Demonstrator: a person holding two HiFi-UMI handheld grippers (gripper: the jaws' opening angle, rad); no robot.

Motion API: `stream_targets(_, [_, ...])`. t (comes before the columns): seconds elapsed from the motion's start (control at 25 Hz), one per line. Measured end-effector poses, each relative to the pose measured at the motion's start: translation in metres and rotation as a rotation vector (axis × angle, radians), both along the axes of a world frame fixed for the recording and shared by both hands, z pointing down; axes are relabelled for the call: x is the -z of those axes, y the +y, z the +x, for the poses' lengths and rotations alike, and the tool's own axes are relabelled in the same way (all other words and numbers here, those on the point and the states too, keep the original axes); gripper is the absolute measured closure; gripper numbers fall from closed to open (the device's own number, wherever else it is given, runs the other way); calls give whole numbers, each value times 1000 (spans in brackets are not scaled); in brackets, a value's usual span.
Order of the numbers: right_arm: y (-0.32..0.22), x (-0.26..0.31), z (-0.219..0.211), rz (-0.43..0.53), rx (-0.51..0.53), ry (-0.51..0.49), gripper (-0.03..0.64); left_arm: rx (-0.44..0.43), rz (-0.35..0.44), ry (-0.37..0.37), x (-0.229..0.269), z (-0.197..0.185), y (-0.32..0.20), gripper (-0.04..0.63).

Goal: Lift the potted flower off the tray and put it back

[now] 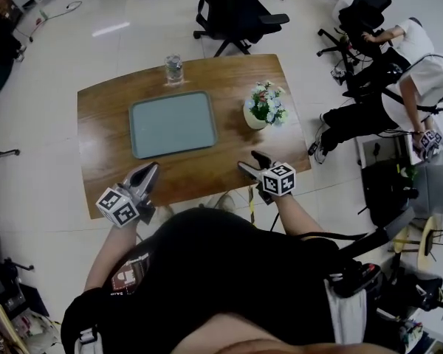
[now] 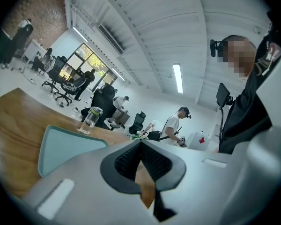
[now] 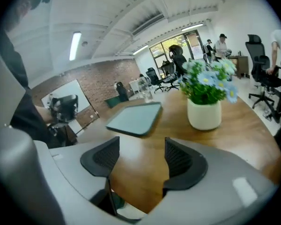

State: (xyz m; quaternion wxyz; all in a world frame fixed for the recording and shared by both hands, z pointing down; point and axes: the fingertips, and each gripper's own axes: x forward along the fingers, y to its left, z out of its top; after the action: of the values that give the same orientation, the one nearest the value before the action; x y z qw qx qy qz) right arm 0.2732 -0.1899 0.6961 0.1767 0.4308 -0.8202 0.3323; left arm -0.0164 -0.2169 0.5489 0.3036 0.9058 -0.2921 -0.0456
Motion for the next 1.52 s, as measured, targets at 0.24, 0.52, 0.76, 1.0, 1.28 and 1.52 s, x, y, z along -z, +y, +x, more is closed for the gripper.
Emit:
stream_targets(0.24, [-50, 127, -36, 250, 23, -166, 555, 59, 76, 23, 37, -19, -2, 598])
stream_targets(0.52, [-59, 193, -61, 311, 188, -267, 603, 178, 154, 16, 73, -64, -9, 598])
stream_targets(0.76, [-50, 178, -77, 269, 245, -235, 604, 236, 172, 6, 73, -91, -1, 598])
stream_targets(1.0, [-59, 180, -66, 294, 211, -193, 604, 262, 177, 12, 69, -100, 6, 598])
stream_targets(1.28, [-56, 180, -66, 296, 204, -203, 604, 249, 190, -42, 66, -97, 5, 600])
stream_targets(1.52, [-51, 178, -63, 297, 188, -189, 604, 242, 182, -1, 70, -101, 5, 598])
